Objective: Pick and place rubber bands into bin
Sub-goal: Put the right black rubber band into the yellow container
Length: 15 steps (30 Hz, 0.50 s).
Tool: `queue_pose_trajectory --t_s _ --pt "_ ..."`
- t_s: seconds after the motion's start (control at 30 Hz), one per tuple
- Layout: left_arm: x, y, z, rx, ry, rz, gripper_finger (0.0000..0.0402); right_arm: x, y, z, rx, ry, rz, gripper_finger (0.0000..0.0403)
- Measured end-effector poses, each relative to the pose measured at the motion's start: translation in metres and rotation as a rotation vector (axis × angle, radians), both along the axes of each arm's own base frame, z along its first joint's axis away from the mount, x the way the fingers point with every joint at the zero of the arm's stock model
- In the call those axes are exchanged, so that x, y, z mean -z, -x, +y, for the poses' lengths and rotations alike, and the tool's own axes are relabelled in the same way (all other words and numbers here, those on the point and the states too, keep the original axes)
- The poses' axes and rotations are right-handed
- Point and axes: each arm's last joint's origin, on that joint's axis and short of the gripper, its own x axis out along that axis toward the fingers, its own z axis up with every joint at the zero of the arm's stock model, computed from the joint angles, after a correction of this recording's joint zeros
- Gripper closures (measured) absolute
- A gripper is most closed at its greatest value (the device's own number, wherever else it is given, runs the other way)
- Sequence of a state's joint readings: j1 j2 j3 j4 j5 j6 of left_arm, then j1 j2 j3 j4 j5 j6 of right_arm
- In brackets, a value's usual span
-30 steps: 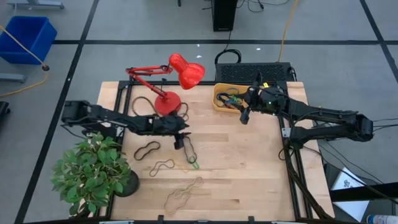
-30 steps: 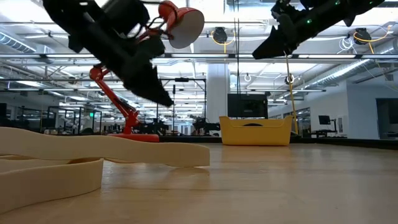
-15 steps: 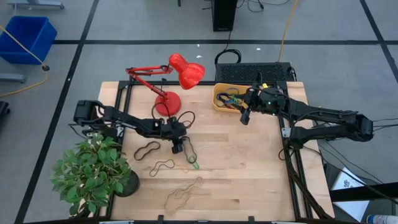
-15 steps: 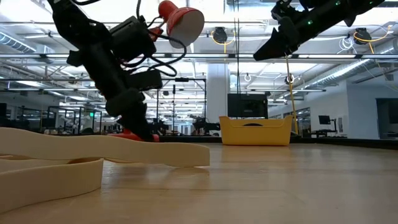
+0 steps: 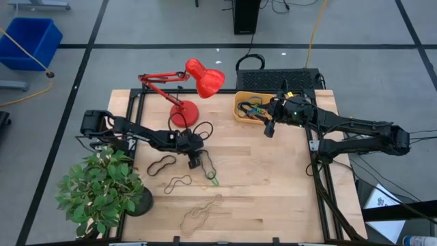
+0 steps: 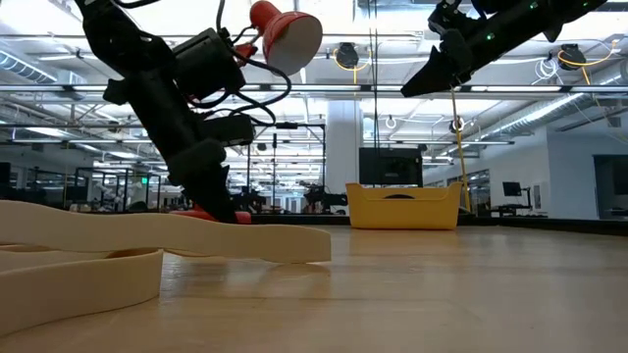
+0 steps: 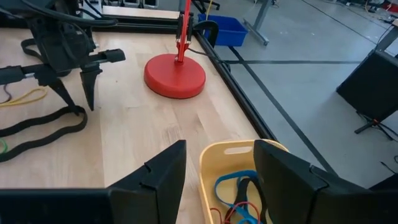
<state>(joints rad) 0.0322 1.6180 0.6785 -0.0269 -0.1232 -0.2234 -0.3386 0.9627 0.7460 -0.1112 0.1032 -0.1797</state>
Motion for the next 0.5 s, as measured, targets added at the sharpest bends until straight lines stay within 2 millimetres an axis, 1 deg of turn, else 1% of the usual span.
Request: queue_pose_trajectory --t_s 0.2,0.5 --pt "0.0001 0.0000 -0.0006 -0.005 0.027 -0.003 0.0387 0.0000 0.0000 0.0000 -0.009 0.019 0.009 0.0216" --pt "0.0000 0.0000 -0.0006 -0.037 0.049 -0.009 0.0395 0.0002 0.0001 0.0000 -0.007 0.013 0.009 0.0216"
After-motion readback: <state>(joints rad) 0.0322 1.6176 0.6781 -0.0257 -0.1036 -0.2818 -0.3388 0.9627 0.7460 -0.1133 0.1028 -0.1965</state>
